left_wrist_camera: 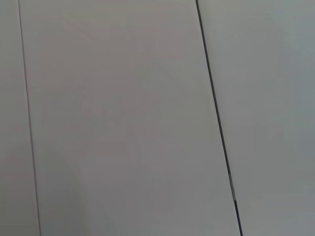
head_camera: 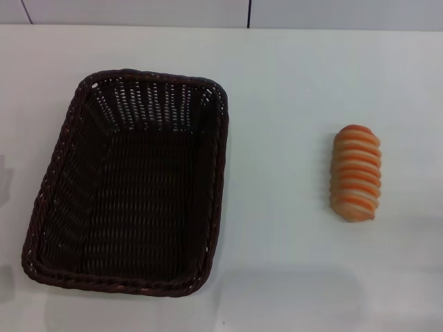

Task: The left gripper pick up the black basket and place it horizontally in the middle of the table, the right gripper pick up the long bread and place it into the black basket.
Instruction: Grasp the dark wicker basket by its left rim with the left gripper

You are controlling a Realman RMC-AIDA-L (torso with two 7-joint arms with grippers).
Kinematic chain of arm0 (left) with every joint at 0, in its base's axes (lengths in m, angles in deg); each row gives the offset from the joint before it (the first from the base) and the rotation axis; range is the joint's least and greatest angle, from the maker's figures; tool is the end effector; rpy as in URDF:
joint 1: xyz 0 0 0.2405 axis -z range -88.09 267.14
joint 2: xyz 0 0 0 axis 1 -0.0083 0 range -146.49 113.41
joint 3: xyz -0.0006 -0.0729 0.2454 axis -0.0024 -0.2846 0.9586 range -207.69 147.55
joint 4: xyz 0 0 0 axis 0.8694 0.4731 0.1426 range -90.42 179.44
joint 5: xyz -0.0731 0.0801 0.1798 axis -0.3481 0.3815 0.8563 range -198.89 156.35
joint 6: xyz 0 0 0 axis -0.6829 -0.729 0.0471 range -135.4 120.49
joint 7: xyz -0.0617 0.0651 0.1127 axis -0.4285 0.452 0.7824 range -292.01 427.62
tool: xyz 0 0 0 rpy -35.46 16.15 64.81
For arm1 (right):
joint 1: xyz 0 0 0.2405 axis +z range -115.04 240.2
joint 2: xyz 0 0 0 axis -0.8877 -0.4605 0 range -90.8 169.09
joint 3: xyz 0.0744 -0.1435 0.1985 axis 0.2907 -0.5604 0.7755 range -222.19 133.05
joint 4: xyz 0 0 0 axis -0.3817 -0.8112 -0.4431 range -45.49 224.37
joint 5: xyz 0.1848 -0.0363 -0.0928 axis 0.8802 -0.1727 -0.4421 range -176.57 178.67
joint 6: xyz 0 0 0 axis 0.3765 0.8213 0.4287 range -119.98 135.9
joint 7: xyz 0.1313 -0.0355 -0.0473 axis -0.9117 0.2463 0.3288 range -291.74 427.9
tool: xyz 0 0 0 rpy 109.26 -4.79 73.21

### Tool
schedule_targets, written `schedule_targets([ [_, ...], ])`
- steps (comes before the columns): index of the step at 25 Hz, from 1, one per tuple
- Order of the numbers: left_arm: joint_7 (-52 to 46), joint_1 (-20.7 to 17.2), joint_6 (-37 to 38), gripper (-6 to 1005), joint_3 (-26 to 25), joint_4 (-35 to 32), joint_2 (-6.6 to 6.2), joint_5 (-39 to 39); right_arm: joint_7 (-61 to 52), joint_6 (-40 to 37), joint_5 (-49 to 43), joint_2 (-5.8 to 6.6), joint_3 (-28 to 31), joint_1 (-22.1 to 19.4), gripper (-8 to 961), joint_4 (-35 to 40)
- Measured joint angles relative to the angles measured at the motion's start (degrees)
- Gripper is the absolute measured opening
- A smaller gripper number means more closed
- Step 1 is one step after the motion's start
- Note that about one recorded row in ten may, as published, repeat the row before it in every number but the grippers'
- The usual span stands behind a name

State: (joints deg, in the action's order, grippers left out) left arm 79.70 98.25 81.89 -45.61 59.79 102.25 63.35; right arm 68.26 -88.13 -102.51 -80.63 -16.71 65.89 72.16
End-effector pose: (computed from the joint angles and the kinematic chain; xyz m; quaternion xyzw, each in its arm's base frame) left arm -0.3777 0.2093 0.0148 -0.5638 -0.1922 -0.2142 0.7741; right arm 0.3576 0.1859 0.0135 -0.5415 0.2043 0.3374 0.7424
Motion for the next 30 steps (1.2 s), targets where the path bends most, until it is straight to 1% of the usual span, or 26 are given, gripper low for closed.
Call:
schedule_targets([
  [11,-0.42,0.07,0.34,862,0.45,-0.02,0.01,-0.08,0.0,1.31,-0.18,-0.05,-0.11,0.49,739,-0.22],
  [14,0.27,0.87,0.58,862,0.56,-0.24,-0.1,0.0,-0.01,1.86,-0.24,0.02,-0.84,0.79,739,-0.34],
  [17,0.36,2.89,0.96,861,-0.45,-0.92,-0.58,0.16,-0.17,2.5,-0.24,0.16,-1.79,1.22,739,-0.23],
  [18,0.36,2.89,0.96,861,-0.45,-0.92,-0.58,0.16,-0.17,2.5,-0.24,0.16,-1.79,1.22,739,-0.23],
  [20,0.21,4.62,-1.2,861,0.38,-1.86,-0.98,1.11,-0.44,3.28,-0.2,0.16,-2.03,1.65,739,-0.21],
  [21,0.21,4.62,-1.2,861,0.38,-1.86,-0.98,1.11,-0.44,3.28,-0.2,0.16,-2.03,1.65,740,-0.21],
  [22,-0.81,5.89,-3.38,861,0.52,-1.99,-1.58,1.51,-0.48,3.56,-0.23,0.16,-2.09,1.81,740,-0.28],
  [23,-0.81,5.89,-3.38,860,0.52,-1.99,-1.58,1.51,-0.48,3.73,-0.26,0.16,-2.14,1.96,740,-0.34],
  [24,-1.69,6.46,-4.25,860,0.57,-2.0,-2.05,1.54,-0.49,3.83,-0.26,0.17,-2.17,2.08,740,-0.35],
  [25,-4.04,7.67,-5.97,860,0.79,-2.0,-3.17,1.62,-0.5,3.88,-0.27,0.19,-2.27,2.32,740,-0.38],
  [26,-4.04,7.67,-5.97,860,0.79,-2.0,-3.17,1.62,-0.5,3.88,-0.27,0.19,-2.27,2.32,740,-0.38],
  [27,-5.05,8.13,-6.81,860,0.81,-1.99,-3.66,1.62,-0.5,3.89,-0.28,0.2,-2.41,2.45,740,-0.4],
  [28,-7.03,9.08,-8.73,860,0.96,-1.99,-4.7,1.63,-0.5,3.9,-0.29,0.22,-2.62,2.52,740,-0.42],
  [29,-7.97,9.61,-9.85,859,1.18,-1.96,-5.27,1.65,-0.51,3.9,-0.3,0.24,-2.81,2.58,740,-0.43],
  [30,-9.22,10.87,-12.15,859,1.84,-2.11,-6.43,1.72,-0.52,3.93,-0.31,0.28,-3.05,2.68,740,-0.44],
])
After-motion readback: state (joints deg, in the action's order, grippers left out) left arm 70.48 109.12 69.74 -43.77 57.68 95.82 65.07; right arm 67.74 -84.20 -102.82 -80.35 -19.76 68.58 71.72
